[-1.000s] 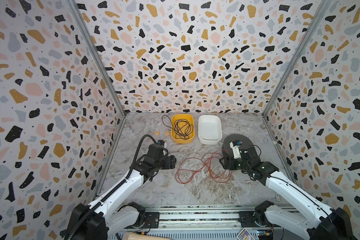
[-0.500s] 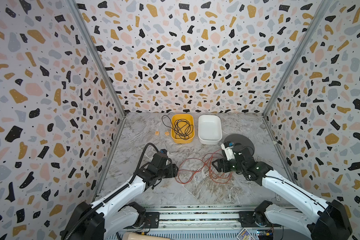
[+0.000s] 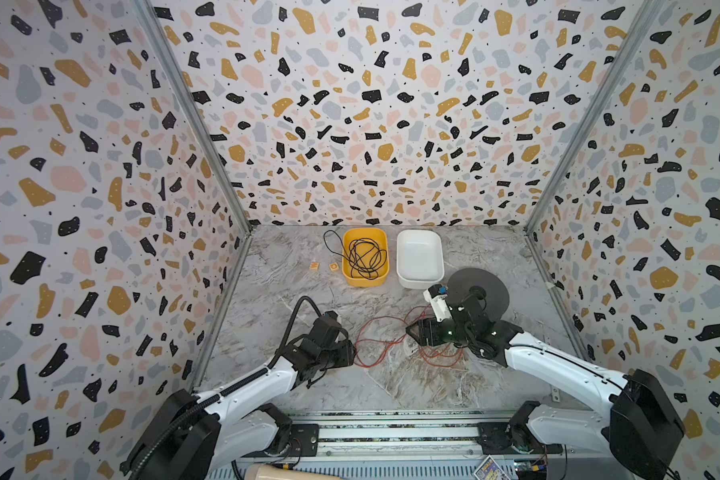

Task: Wrap the cables
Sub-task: 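Lower the left gripper and grasp a strand of the red cable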

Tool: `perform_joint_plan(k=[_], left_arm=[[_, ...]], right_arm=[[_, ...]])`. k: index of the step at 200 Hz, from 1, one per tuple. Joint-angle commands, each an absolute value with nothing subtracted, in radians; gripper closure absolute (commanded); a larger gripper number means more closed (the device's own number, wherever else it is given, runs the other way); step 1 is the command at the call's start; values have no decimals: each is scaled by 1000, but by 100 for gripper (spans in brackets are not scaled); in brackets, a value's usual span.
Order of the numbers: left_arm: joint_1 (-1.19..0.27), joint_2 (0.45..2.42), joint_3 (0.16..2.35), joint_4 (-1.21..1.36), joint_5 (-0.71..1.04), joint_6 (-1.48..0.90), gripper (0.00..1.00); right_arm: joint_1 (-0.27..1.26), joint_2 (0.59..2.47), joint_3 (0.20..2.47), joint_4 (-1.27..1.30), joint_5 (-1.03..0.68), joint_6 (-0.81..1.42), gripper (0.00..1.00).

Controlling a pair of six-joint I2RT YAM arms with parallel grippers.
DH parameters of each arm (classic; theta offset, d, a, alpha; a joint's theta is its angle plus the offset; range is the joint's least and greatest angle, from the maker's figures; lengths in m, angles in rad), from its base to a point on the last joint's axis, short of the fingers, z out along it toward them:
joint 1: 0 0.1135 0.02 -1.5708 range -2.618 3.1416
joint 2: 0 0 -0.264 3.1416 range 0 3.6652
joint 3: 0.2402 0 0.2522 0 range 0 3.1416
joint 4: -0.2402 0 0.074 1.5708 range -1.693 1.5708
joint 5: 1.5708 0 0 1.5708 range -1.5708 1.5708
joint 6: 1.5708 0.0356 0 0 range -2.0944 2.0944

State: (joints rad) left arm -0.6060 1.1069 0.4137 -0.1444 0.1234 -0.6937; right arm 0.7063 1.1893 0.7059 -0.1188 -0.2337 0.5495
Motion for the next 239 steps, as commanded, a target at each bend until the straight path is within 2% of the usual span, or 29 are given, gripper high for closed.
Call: perform_joint_plan(k=[1,49,83,111,124,168,196,239], left_arm=[[-627,1122,394,-63,130,-740,49],[-669,1177,385,-29,98,-773,52],[-680,1215,363,19,87,-796,60],[-681,1230,371,16,73,-796,90],[-681,1211,394,-18,68,-781,100],[-676,1110,656,-322,22,-631,100],[-671,1110,832,-468,35,-549,100],[-653,1133,975,-576,174,-435,100]], right_arm=[[707,1135,726,-124,-187,563,23],[704,1120,724,-133,-173,564,23],[703,1128,721,-128,-181,563,23],[703,1134,726,-133,-181,559,24],[702,1128,719,-134,-178,558,24],[690,1098,698,-148,-169,545,24],[679,1100,708,-165,-168,534,23],[673,1083,694,-169,-167,533,24]])
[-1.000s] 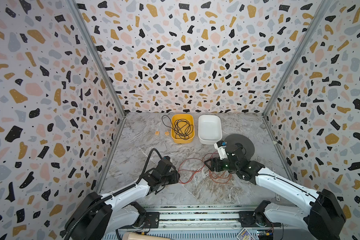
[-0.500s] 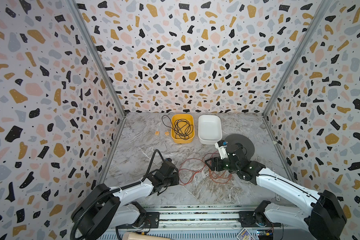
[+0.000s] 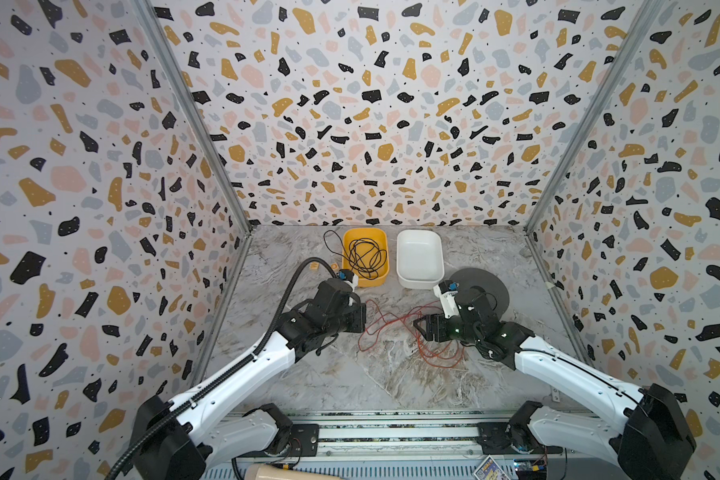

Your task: Wrap the cables

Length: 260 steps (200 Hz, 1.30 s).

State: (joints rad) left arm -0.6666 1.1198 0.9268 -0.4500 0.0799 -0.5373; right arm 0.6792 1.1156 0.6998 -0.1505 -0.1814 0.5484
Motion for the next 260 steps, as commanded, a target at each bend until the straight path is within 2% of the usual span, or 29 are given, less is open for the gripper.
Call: perform_joint_plan(k=[1,30,60,104,125,145,182,227,260], left_arm=[[-653,1132,977,-576,178,-431,100],[-632,1129,1017,-580,303,-375,100],[-627,1142,1044,-571,387,-360,100],[-614,1161,1039,-539,453,-369,100],[-599,1167,1034,-543,448,-367,100],[-588,1174,1027,-541,433,-377,100],[-570,1178,1019,-535,433,-400,100],[-563,1179,1011,-496,457,-467,100],[-563,1159,963,-451,464,-497,100]], right_arm=[[672,1084,694,-170,-167,532,24],[666,1096,693,-157,-203,527,24],[669,1126,699,-101,-327,520,23],[689,1164,664,35,-449,654,26],[724,1184,632,77,-408,686,40],[775,1221,603,116,-371,692,43],[871,1271,516,285,-270,727,39],[974,1456,523,485,-171,718,43],[985,1597,536,653,-129,774,43]])
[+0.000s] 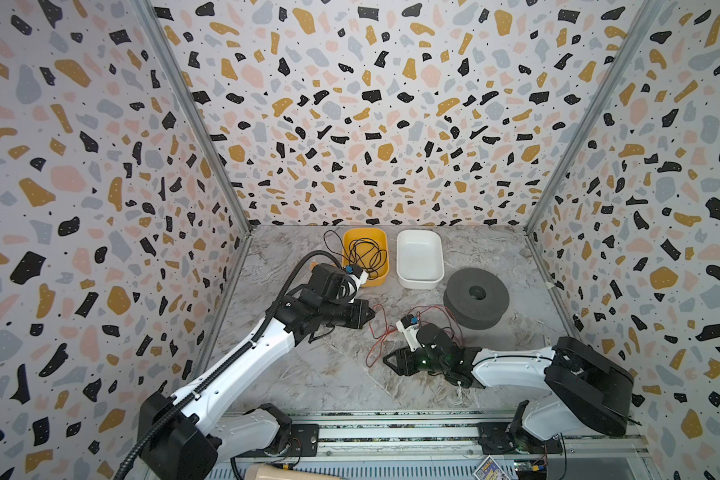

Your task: Wrap the cables

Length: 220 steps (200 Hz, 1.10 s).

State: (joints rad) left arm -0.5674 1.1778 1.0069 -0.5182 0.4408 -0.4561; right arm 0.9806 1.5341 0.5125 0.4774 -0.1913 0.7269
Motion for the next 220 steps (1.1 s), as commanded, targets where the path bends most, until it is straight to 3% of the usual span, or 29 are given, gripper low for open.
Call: perform_joint_plan(k=[1,81,90,116,185,220], left_arm=[[-563,1159,959,-447,464,-499,100],[-562,1155,930,-398,480,-555,100],[-561,1157,932,-395,478,-557,100],[-550,1164,963,-436,407,-527,100],[-416,1212,994,-331,427,-579,100],[-415,1226,941,-298,474,-581,100]], right_arm=[[986,1599,536,658,-129,776,43],[992,1770,625,818,-20,861,51],[992,1779,625,820,-8,872,59],[998,1749,610,771,-16,878,100],[1028,1391,449,454,3,760,100],[1031,1389,458,434,-104,725,98]])
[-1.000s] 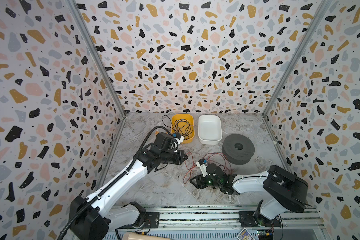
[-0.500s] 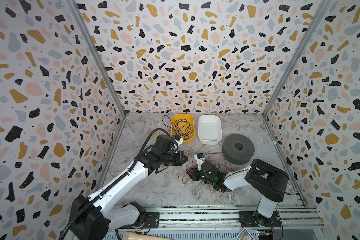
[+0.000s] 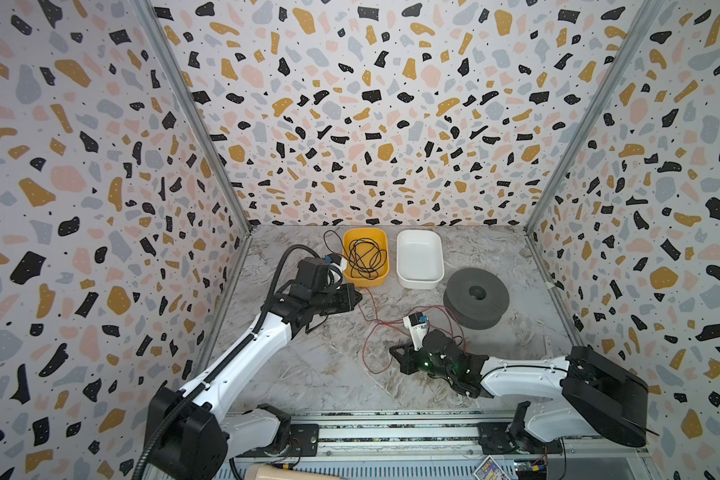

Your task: Wrap the cables

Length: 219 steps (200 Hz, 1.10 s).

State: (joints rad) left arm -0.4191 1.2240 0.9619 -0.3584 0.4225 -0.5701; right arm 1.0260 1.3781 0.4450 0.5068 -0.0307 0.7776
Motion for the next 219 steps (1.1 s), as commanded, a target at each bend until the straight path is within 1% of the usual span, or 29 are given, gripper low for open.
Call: perform_joint_plan(k=[1,17,35,49,60,65,80,87,108,132,161,181,188,202,219], left_arm=[[-414,1226,939,-297,475,-581,100],[-415,1224,923,-299,489,-570,100],[-414,1216,917,-312,490,-555,100],[-413,1213,923,-331,490,-534,100],[-413,1212,930,-354,481,-514,100],[-413,1212,933,-362,479,-508,100],[-413,1209,937,-375,476,-496,100],[-413,1208,936,-381,477,-494,100],[-413,1202,935,-397,485,-485,100],[-413,1196,932,-417,482,-475,100],[-413,1181,923,-422,482,-483,100],[-413,1166,929,-427,479,-486,100],[-413,1162,930,-429,474,-487,100],[-413,1155,934,-430,469,-489,100],[-413,1158,939,-431,469,-494,100]], right_arm=[[1032,1391,459,435,-107,725,98],[1061,1420,482,456,-153,704,90],[1092,1434,514,443,-193,652,78],[1092,1407,503,436,-201,629,63],[1079,1361,491,415,-185,617,48],[1069,1337,488,397,-177,609,43],[1025,1262,492,326,-143,592,34],[1001,1231,501,281,-122,581,31],[913,1185,555,148,-97,534,27],[813,1219,628,50,-137,505,26],[786,1276,673,26,-155,489,27],[785,1320,689,13,-158,489,30],[787,1333,696,3,-167,485,33],[807,1347,701,14,-196,465,41],[855,1344,704,42,-185,434,43]])
